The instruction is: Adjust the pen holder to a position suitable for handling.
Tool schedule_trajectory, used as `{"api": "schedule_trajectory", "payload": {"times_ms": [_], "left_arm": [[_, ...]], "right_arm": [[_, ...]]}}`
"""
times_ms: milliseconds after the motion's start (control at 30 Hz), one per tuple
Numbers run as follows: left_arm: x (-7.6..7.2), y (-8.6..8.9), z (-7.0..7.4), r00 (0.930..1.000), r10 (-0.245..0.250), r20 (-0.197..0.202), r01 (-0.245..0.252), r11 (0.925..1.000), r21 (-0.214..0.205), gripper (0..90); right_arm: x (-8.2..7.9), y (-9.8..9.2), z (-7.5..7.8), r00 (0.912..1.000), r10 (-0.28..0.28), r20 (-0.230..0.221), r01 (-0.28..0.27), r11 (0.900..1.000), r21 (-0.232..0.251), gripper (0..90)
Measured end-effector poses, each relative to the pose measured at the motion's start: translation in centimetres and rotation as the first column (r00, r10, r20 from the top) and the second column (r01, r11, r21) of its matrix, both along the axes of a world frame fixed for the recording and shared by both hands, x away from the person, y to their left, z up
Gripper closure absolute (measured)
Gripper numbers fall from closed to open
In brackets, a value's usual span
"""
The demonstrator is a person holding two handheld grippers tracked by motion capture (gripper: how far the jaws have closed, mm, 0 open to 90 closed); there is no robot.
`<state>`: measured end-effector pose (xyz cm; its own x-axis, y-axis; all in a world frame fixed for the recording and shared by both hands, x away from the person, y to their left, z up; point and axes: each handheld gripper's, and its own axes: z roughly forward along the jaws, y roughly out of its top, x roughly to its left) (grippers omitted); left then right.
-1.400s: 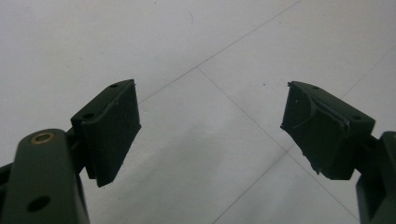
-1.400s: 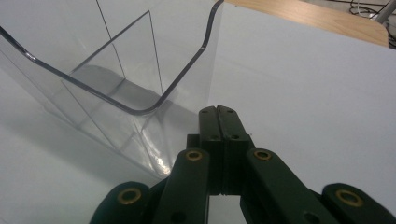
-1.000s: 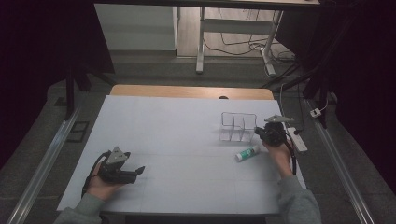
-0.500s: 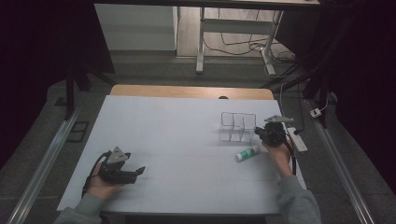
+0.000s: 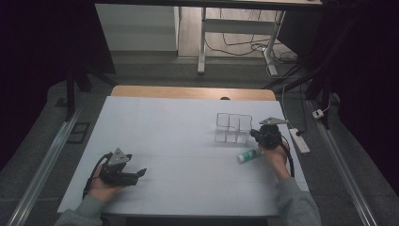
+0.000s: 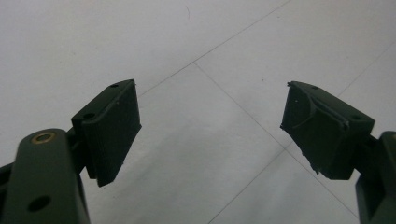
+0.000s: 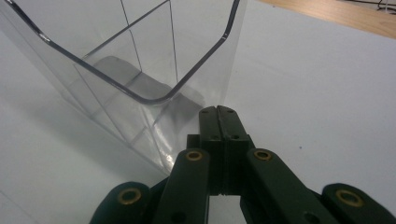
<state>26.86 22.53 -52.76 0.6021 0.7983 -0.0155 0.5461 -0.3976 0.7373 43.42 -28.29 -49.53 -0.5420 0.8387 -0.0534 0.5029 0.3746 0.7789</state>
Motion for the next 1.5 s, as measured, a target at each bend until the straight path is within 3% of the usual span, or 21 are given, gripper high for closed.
{"api": "schedule_trajectory", "payload": {"times_ms": [567, 1500], "left_arm": [[0.1, -0.2, -0.1, 1.0, 0.001, -0.006, -0.001, 1.0, 0.01, 18.8], [0.2, -0.2, -0.2, 0.9999, 0.002, -0.01, -0.002, 0.9999, 0.011, 18.8]], "right_arm": [[0.6, 0.6, -0.1, 1.0, 0.002, 0.003, -0.002, 0.9988, 0.049, 89.8], [1.3, 3.7, 0.0, 0.9989, 0.047, 0.0, -0.046, 0.9969, 0.063, 89.8]]}}
